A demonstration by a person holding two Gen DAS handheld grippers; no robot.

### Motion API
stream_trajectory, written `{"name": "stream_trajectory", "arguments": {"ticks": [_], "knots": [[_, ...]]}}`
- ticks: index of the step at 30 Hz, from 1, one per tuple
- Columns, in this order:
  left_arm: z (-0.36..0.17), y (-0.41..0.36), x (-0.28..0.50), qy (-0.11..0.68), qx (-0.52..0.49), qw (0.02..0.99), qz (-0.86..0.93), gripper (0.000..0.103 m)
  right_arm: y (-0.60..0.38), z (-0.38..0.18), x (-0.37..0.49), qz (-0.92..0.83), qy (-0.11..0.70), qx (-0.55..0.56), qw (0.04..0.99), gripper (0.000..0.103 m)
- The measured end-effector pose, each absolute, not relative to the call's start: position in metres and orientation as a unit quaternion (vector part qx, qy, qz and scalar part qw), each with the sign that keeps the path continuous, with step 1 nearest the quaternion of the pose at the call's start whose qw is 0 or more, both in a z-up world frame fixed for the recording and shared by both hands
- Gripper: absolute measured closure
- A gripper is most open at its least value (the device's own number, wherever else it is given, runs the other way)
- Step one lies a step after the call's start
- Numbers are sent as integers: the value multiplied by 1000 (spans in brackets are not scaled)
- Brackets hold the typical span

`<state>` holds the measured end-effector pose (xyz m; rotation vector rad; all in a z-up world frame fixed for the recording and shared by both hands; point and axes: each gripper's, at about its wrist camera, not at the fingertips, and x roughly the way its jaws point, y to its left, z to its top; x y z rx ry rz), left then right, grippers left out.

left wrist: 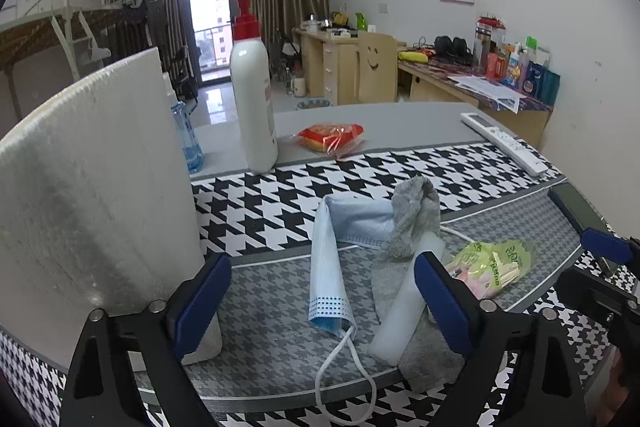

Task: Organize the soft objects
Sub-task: 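Approach the blue mask and grey sock with the left gripper, then close the left gripper on the blue face mask while the right gripper approaches the snack bag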

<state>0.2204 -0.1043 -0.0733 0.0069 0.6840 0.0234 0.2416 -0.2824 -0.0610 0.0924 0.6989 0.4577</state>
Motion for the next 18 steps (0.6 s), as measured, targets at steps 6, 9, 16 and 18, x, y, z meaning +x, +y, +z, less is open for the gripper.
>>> {"name": "stream_trajectory", "arguments": {"ticks": [6,9,16,18], "knots": [[-82,-106,231,363,-6,932,-1,35,-279,-63,245,227,346,41,910,1],[-87,-104,235,377,-12,926,3,43,-277,-64,246,229,349,38,908,1],[-97,-101,240,402,-17,916,5,62,-269,-67,252,233,356,30,904,2],[-99,-99,242,407,-23,913,2,64,-266,-67,253,236,358,27,903,3]]}}
